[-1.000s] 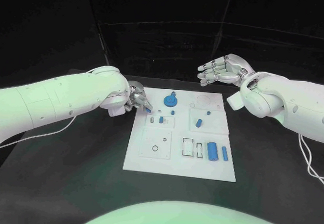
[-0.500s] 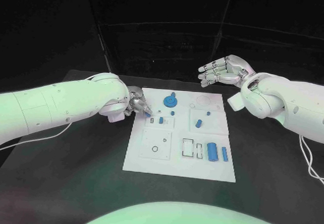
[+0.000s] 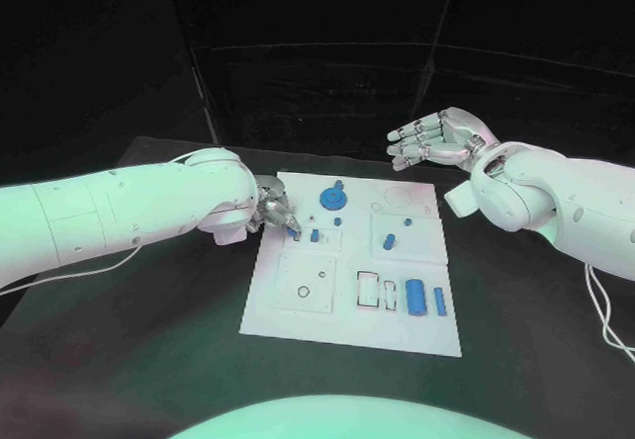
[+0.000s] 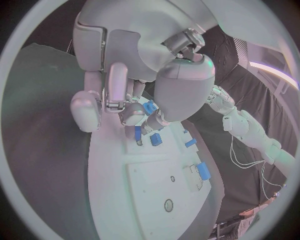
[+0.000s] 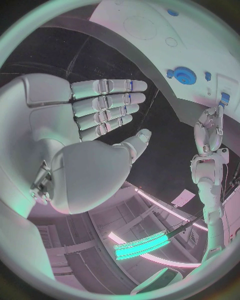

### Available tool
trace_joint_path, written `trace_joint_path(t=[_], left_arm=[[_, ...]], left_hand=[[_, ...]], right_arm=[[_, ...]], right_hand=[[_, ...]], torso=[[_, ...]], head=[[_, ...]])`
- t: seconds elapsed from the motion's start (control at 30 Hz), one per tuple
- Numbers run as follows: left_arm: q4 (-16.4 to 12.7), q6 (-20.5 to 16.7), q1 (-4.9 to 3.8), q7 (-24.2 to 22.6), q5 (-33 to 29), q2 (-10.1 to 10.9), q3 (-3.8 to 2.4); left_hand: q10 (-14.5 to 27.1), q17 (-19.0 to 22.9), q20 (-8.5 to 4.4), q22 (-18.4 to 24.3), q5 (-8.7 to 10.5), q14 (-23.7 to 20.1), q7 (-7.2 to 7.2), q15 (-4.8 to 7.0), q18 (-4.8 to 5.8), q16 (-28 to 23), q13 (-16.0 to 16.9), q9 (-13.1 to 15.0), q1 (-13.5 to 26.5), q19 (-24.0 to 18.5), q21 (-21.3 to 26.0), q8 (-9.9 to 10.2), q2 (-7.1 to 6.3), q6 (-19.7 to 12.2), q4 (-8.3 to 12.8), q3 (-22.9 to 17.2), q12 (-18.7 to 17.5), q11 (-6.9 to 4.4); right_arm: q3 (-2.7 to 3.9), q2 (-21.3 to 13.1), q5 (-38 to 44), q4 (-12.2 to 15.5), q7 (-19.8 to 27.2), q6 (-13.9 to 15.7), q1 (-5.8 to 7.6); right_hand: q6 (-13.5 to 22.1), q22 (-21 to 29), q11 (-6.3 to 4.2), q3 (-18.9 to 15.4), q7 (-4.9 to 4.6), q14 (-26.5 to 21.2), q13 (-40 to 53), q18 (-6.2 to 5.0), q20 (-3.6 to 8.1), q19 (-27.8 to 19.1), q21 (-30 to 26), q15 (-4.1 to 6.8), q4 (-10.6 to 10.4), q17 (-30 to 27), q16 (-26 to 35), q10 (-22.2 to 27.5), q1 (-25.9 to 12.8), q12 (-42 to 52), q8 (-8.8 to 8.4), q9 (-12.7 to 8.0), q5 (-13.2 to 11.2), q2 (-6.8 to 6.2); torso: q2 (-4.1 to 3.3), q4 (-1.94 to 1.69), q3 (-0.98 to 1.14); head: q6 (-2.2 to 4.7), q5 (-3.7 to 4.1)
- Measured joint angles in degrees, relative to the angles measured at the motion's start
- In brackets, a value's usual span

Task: Assemble the parts on the task board

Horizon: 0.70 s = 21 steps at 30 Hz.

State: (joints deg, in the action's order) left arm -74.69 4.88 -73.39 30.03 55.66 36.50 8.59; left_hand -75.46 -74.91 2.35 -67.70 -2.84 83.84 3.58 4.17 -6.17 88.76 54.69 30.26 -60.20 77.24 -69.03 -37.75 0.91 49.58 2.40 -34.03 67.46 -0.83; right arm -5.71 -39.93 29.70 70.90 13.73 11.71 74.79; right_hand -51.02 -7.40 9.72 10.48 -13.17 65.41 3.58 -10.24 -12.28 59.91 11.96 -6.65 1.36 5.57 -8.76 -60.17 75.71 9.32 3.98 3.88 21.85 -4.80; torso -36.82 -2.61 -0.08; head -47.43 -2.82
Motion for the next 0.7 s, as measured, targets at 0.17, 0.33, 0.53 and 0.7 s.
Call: trace_joint_path(t=[0.17, 0.33, 0.53, 0.7], left_arm=[[0.08, 0.23, -0.11, 0.24, 0.17, -0.2, 0.07], [0.06, 0.41, -0.16, 0.43, 0.28, -0.34, 0.09], [-0.26, 0.71, -0.15, 0.56, 0.32, -0.57, 0.19], [-0.34, 0.83, -0.13, 0.68, 0.35, -0.64, 0.21]], left_hand=[[0.0, 0.0, 0.0, 0.0, 0.04, 0.0, 0.01, 0.0, 0.0, 0.0, -0.06, 0.02, -0.01, 0.0, 0.0, 0.0, 0.01, 0.0, 0.05, -0.05, 0.0, 0.0], [0.01, 0.0, 0.0, 0.01, -0.09, 0.0, 0.02, 0.0, 0.0, 0.0, -0.06, 0.02, -0.02, 0.0, 0.0, 0.01, 0.02, -0.01, 0.06, -0.04, 0.0, 0.01], [0.01, 0.0, 0.0, 0.01, -0.09, 0.0, 0.02, 0.0, 0.0, 0.0, -0.06, -0.08, -0.05, 0.0, 0.0, 0.03, 0.05, -0.01, 0.04, -0.06, 0.0, 0.01], [0.01, 0.0, 0.0, 0.01, -0.09, 0.0, 0.03, 0.0, 0.0, 0.0, -0.06, 0.01, -0.06, 0.0, 0.0, 0.04, 0.06, -0.01, -0.11, -0.22, 0.0, 0.01]], right_arm=[[0.0, 0.03, 0.0, 0.0, 0.0, -0.03, 0.0], [0.0, 0.06, 0.0, -0.03, -0.01, -0.05, 0.0], [0.0, 0.12, 0.0, -0.04, -0.01, -0.09, 0.0], [0.0, 0.12, 0.0, -0.04, -0.02, -0.1, 0.0]], right_hand=[[0.0, 0.0, 0.0, 0.0, 0.0, 0.0, 0.0, 0.0, 0.0, 0.0, 0.0, 0.0, 0.0, 0.0, 0.0, 0.0, 0.0, 0.0, 0.0, 0.0, 0.0, 0.0], [0.0, -0.01, 0.0, 0.0, 0.0, 0.0, 0.0, 0.0, 0.0, 0.0, 0.0, 0.0, 0.0, 0.01, 0.0, 0.0, 0.0, 0.0, 0.0, 0.0, 0.0, 0.0], [0.0, -0.01, 0.0, 0.0, 0.0, 0.0, 0.0, 0.0, 0.0, 0.0, 0.0, 0.0, 0.0, 0.01, 0.0, 0.0, 0.0, 0.0, 0.0, 0.0, 0.0, 0.0], [0.0, -0.01, 0.0, 0.0, 0.0, 0.0, 0.0, 0.0, 0.0, 0.0, 0.0, 0.0, 0.0, 0.01, 0.0, 0.0, 0.0, 0.0, 0.0, 0.0, 0.0, 0.0]], torso=[[0.0, 0.0, -0.01], [0.0, -0.01, -0.01], [-0.01, -0.02, -0.01], [-0.01, -0.02, -0.01]], head=[[0.02, -0.01], [0.04, 0.03], [0.07, 0.12], [0.07, 0.12]])
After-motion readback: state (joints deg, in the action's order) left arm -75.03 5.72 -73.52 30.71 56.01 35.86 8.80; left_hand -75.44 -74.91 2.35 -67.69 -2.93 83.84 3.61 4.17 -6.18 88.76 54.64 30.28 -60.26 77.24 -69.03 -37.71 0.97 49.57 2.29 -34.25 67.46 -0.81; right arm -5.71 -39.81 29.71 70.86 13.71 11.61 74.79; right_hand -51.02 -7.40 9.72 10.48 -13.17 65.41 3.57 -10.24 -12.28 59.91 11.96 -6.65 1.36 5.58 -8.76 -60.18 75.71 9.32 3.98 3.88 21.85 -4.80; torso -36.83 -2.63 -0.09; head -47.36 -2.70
